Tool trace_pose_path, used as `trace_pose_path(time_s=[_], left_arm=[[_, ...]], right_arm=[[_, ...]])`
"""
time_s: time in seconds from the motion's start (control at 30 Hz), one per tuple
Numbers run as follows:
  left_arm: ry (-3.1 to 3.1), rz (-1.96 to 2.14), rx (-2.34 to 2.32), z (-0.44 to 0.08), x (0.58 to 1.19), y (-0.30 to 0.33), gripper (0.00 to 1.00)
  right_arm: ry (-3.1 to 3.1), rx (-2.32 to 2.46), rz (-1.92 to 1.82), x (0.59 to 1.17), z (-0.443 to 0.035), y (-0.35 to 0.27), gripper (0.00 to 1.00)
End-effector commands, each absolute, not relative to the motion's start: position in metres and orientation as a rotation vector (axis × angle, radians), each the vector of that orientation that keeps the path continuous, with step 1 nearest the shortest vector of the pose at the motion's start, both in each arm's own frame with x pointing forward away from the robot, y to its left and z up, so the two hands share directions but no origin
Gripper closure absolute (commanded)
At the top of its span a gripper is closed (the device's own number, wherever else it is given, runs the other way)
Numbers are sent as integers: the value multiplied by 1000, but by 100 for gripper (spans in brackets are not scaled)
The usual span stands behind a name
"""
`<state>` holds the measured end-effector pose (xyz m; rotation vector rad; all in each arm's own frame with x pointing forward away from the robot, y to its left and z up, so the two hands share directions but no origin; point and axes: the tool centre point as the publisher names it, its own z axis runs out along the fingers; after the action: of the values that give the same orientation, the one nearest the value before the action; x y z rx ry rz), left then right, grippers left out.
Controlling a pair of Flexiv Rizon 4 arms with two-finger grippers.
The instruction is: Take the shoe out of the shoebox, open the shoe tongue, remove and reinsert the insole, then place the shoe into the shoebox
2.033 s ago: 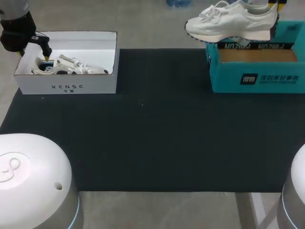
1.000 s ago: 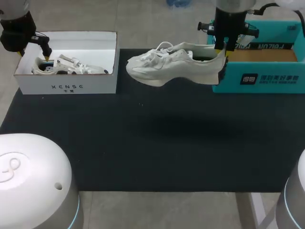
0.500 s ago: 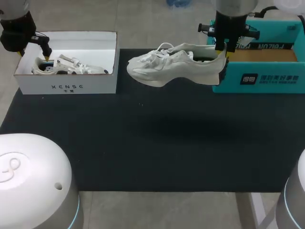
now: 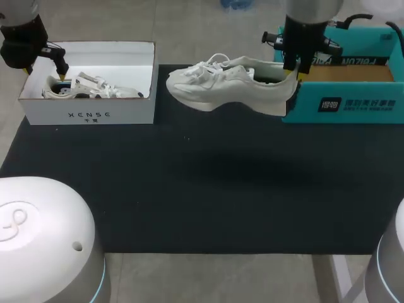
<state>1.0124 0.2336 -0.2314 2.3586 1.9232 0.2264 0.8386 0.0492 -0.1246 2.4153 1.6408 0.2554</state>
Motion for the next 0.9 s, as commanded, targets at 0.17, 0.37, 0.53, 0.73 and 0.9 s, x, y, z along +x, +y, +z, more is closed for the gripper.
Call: trace_pose_path(time_s=[0.17,0.37,0.53,0.73,0.9], left_arm=[[1921,230,2358,-232,1012,234,0],[1921,230,2358,-232,1012,234,0],[1921,230,2358,-232,1012,234,0],[1921,230,2358,-232,1012,234,0],[1921,230,2358,-232,1012,234,0]], right_arm=[[1655,2446,261,830,-141,51,100],[1653,2466,269,826,-147,49,100],[1644,2502,265,820,-162,46,100],[1647,2564,256,813,-197,44,100],[1649,2623,258,809,-234,44,100]])
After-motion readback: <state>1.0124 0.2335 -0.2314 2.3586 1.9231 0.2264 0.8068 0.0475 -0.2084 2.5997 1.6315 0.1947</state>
